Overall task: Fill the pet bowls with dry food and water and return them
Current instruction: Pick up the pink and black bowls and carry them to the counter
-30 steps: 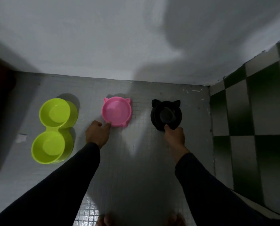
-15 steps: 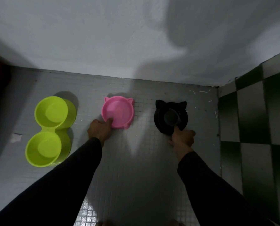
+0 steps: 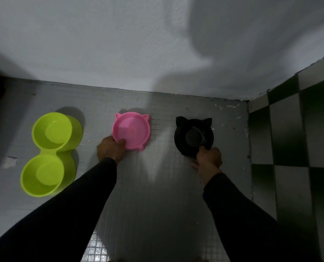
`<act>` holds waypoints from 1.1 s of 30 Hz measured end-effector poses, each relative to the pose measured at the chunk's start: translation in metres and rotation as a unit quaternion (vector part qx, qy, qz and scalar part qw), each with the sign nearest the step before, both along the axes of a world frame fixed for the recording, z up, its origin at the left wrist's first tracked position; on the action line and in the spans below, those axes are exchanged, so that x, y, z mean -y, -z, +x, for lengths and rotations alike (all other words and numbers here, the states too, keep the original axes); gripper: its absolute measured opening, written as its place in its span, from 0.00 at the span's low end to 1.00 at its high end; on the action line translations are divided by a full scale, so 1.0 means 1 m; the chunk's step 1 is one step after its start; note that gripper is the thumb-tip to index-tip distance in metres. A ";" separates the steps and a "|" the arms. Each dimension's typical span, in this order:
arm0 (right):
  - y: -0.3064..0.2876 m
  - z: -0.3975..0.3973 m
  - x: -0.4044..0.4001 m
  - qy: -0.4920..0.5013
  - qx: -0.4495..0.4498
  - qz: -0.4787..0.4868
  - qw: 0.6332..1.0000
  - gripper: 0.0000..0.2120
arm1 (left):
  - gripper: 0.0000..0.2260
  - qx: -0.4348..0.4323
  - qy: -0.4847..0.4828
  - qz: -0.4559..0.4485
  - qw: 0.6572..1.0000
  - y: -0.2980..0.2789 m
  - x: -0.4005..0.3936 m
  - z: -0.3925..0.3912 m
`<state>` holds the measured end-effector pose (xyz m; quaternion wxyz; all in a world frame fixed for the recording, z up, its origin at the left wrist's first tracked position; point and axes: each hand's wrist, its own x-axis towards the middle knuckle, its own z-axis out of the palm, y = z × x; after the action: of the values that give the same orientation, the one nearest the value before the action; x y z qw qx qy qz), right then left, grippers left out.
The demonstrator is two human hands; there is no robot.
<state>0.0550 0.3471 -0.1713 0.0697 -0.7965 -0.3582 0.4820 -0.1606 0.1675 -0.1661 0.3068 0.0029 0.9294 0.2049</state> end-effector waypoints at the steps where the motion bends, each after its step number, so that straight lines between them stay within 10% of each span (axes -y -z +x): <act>1: -0.003 -0.001 0.000 0.007 -0.001 0.002 1.000 0.21 | 0.16 -0.004 -0.001 0.001 1.000 -0.001 0.000 0.000; 10: -0.024 -0.007 0.006 0.182 -0.153 0.021 0.971 0.20 | 0.10 0.022 -0.198 0.145 0.969 -0.011 0.000 0.007; 16: -0.037 -0.011 0.020 0.245 -0.227 0.047 0.941 0.23 | 0.25 0.134 -0.285 0.331 0.889 -0.015 0.007 0.014; 23: -0.060 -0.012 0.032 0.211 -0.298 0.029 0.931 0.34 | 0.30 0.218 -0.275 0.467 0.811 -0.038 0.007 0.038; 33: -0.112 -0.016 0.040 0.172 -0.324 0.033 0.930 0.36 | 0.32 0.229 -0.282 0.488 0.794 -0.092 0.006 0.047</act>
<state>0.0389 0.3071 -0.0597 0.2900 -0.6440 -0.1888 0.6823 -0.1132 0.1614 -0.0738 0.3970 -0.1568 0.5687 0.7031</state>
